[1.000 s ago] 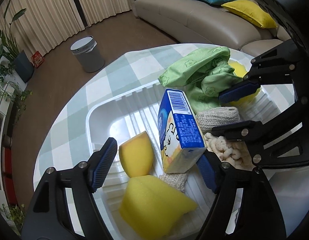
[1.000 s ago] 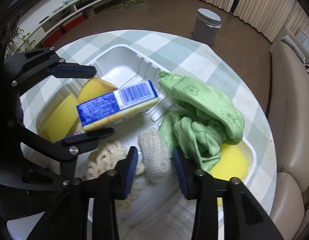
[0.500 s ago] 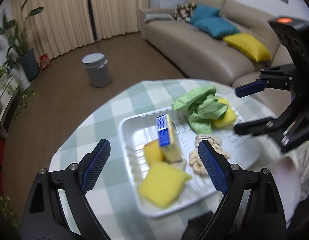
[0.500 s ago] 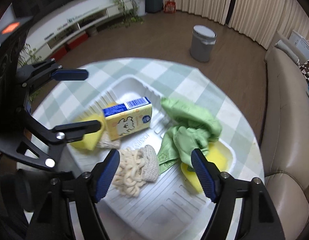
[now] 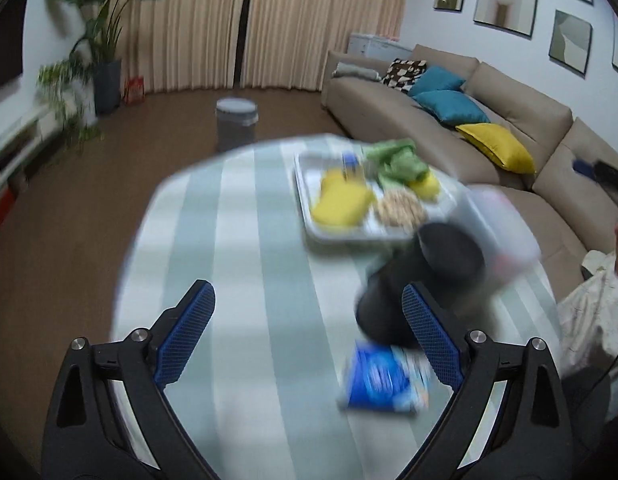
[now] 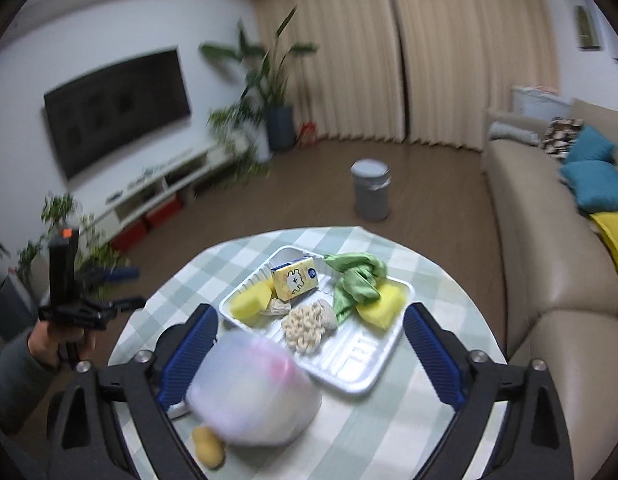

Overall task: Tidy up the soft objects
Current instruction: 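Move both open tools back toward the blue tissue pack and tan sponge, then grasp the blue tissue pack with the left tool while the right tool grasps the tan peanut sponge, then carry the tissue pack and tan sponge into the tray and open both tools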

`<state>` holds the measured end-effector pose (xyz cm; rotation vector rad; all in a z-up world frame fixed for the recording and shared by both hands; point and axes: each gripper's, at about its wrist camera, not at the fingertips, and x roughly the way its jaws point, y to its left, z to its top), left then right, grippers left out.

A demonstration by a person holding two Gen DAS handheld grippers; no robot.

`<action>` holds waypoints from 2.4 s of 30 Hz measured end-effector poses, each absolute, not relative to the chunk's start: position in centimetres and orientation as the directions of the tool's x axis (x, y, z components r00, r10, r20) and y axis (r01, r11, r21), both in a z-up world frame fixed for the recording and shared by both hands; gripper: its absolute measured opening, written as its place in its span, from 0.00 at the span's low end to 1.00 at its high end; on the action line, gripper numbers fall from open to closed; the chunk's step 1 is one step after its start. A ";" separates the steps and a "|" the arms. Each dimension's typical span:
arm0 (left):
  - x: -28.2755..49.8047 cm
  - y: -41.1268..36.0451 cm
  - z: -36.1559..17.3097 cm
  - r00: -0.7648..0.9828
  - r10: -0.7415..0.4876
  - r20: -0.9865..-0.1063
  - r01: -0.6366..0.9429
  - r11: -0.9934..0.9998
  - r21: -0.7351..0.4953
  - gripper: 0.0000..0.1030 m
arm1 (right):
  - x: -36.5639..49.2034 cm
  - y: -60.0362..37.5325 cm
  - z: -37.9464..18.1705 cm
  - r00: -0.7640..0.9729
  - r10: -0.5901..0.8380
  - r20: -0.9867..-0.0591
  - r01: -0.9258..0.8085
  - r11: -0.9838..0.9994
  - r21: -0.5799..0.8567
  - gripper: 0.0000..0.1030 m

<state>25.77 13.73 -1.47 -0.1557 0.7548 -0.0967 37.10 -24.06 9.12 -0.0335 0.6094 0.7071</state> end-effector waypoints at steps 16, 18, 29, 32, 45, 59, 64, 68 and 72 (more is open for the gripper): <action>20.7 8.8 -8.5 0.666 -0.184 -0.723 0.008 0.971 -0.240 1.00 | 23.1 -15.6 -4.6 0.539 0.535 -0.650 -0.636 0.765 0.103 1.00; 21.3 8.6 -8.8 0.653 -0.186 -0.734 0.006 0.971 -0.240 1.00 | 23.5 -14.5 -5.5 0.517 0.526 -0.675 -0.638 0.763 0.106 1.00; 24.4 6.9 -9.5 0.612 -0.146 -0.777 0.033 0.987 -0.159 1.00 | 25.0 -13.2 -8.1 0.505 0.469 -0.725 -0.600 0.794 0.095 1.00; 25.0 6.6 -9.9 0.597 -0.123 -0.793 0.034 0.991 -0.128 1.00 | 25.3 -12.8 -8.5 0.496 0.463 -0.735 -0.606 0.791 0.088 1.00; 26.8 6.6 -11.0 0.552 -0.085 -0.830 0.059 0.996 -0.062 1.00 | 25.9 -12.4 -8.9 0.476 0.438 -0.762 -0.616 0.785 0.066 0.80; 27.2 6.3 -11.2 0.540 -0.024 -0.841 0.043 0.999 -0.001 1.00 | 26.0 -11.4 -9.4 0.457 0.425 -0.782 -0.641 0.766 0.042 0.73; 26.7 6.2 -11.0 0.543 -0.017 -0.840 0.025 1.000 -0.004 0.95 | 26.2 -10.9 -9.3 0.468 0.409 -0.783 -0.632 0.775 0.028 0.64; 25.7 5.6 -10.5 0.559 -0.026 -0.829 0.038 0.999 -0.005 0.74 | 26.2 -10.8 -9.3 0.479 0.401 -0.781 -0.634 0.773 0.008 0.44; 24.1 5.1 -10.4 0.563 -0.025 -0.826 0.041 0.999 -0.003 0.73 | 25.4 -11.5 -9.3 0.484 0.388 -0.784 -0.635 0.772 -0.009 0.34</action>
